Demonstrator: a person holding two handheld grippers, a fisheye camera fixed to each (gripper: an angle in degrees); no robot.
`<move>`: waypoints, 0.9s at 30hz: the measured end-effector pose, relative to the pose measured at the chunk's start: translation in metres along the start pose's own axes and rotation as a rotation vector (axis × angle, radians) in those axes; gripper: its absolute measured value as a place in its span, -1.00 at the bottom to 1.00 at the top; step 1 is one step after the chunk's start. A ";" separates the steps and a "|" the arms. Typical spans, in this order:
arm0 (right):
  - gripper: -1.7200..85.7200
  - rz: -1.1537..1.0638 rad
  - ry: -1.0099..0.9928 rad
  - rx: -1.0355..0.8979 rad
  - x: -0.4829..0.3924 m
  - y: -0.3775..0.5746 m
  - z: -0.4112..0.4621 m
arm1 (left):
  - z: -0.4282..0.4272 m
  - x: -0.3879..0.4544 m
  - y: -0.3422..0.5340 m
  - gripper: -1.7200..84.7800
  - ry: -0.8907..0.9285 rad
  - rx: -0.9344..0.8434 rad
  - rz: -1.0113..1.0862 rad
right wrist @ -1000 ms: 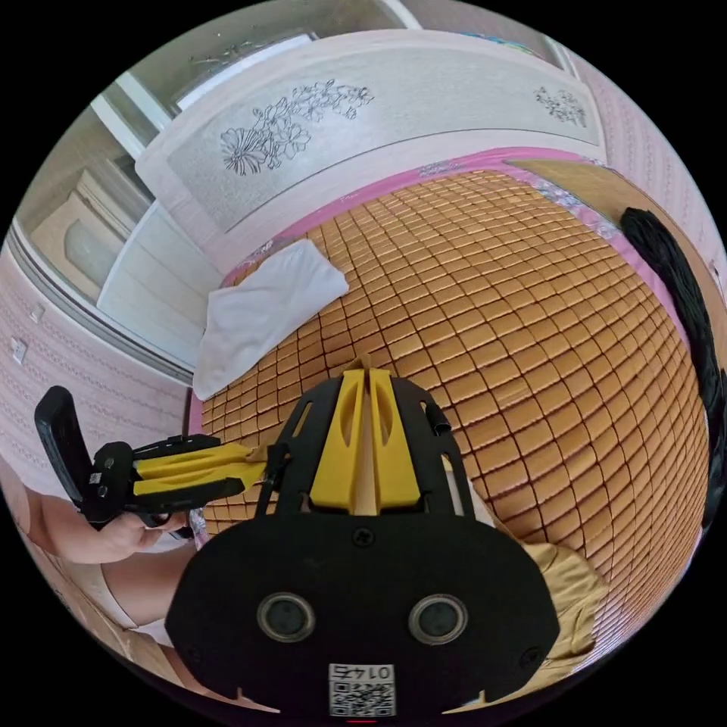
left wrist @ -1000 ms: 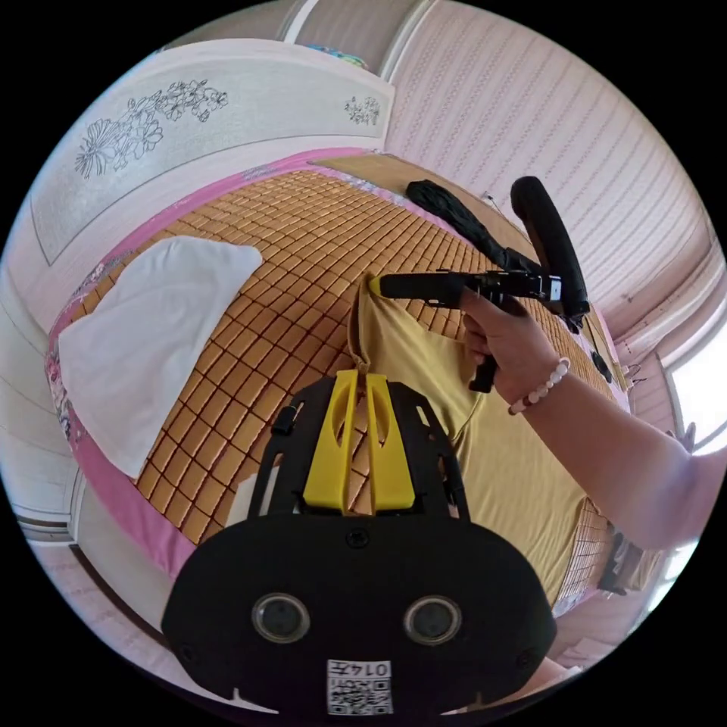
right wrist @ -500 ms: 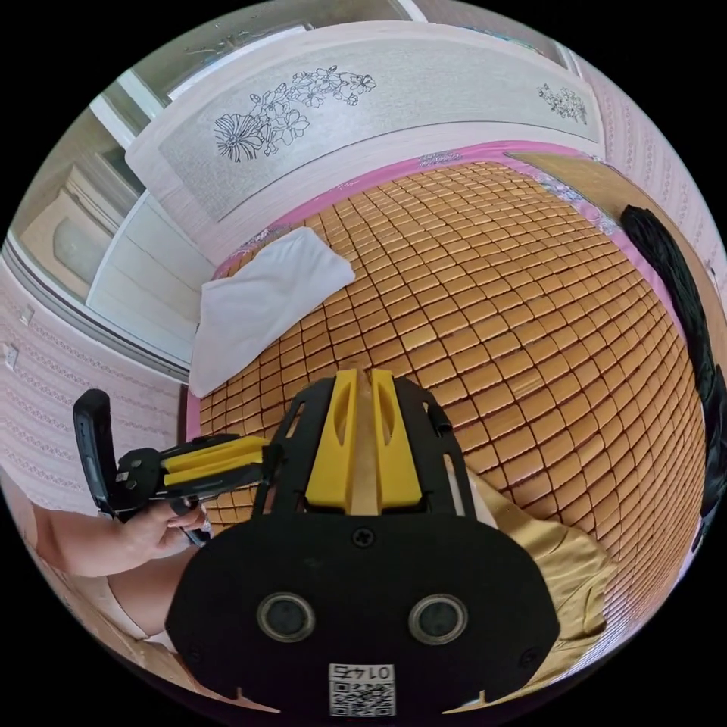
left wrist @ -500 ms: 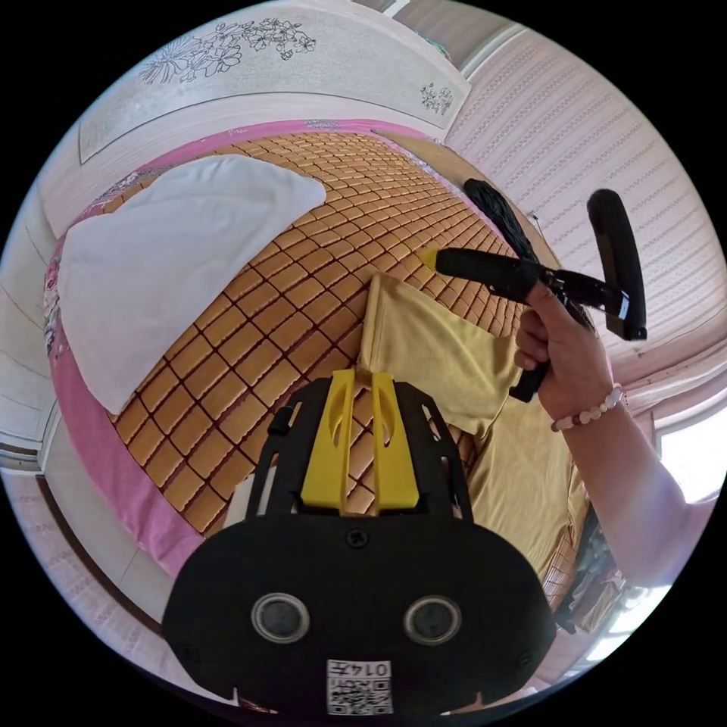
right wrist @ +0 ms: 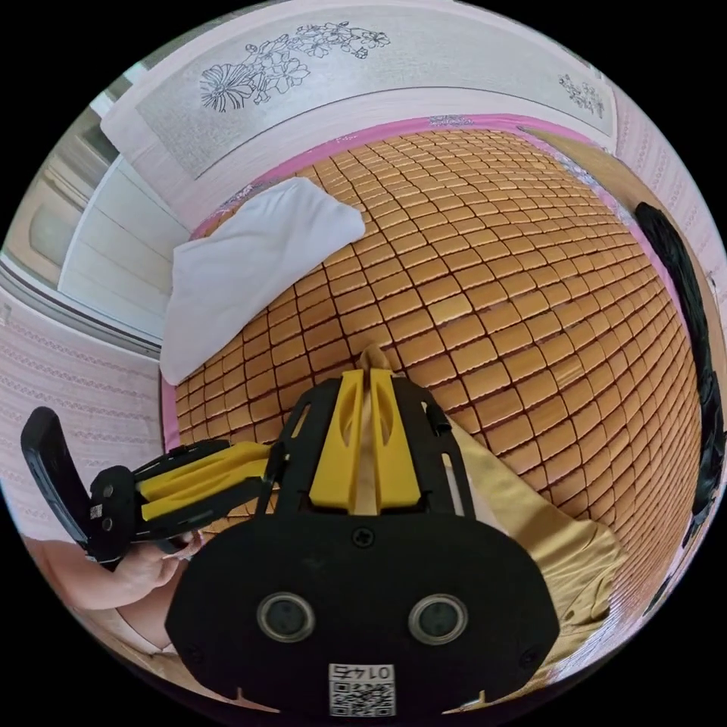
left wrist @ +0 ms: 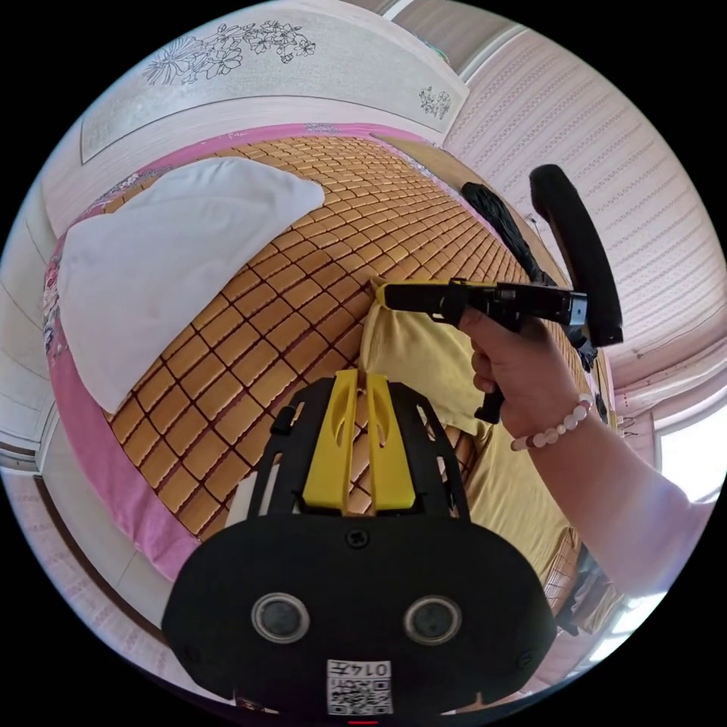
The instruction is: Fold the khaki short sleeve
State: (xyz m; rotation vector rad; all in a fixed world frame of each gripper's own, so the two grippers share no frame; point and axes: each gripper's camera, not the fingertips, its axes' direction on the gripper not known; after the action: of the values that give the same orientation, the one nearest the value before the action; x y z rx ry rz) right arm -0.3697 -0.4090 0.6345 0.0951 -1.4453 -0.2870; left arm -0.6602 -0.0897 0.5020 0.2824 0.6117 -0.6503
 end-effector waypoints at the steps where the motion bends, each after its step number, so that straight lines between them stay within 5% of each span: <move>1: -0.93 0.027 -0.044 0.065 0.011 0.007 -0.019 | -0.008 0.007 0.002 -0.97 0.019 0.036 0.032; 8: -0.93 0.286 -0.276 0.656 0.106 0.185 -0.226 | -0.056 0.087 0.028 -0.98 0.414 0.132 0.346; 11: -0.92 0.435 -0.280 0.647 0.130 0.273 -0.271 | -0.058 0.144 0.063 -0.96 0.599 0.068 0.543; 19: -0.82 0.707 -0.092 0.301 0.156 0.368 -0.261 | 0.024 0.178 0.149 -0.87 0.403 -0.186 0.654; 27: -0.78 0.373 -0.095 0.339 0.163 0.191 -0.259 | 0.099 0.180 0.164 -0.86 0.111 -0.193 0.697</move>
State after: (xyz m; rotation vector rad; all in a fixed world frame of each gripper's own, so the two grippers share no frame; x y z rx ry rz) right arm -0.0725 -0.2943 0.8037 0.0850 -1.5632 0.2628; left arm -0.3987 -0.0927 0.4792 0.3280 0.6268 0.0950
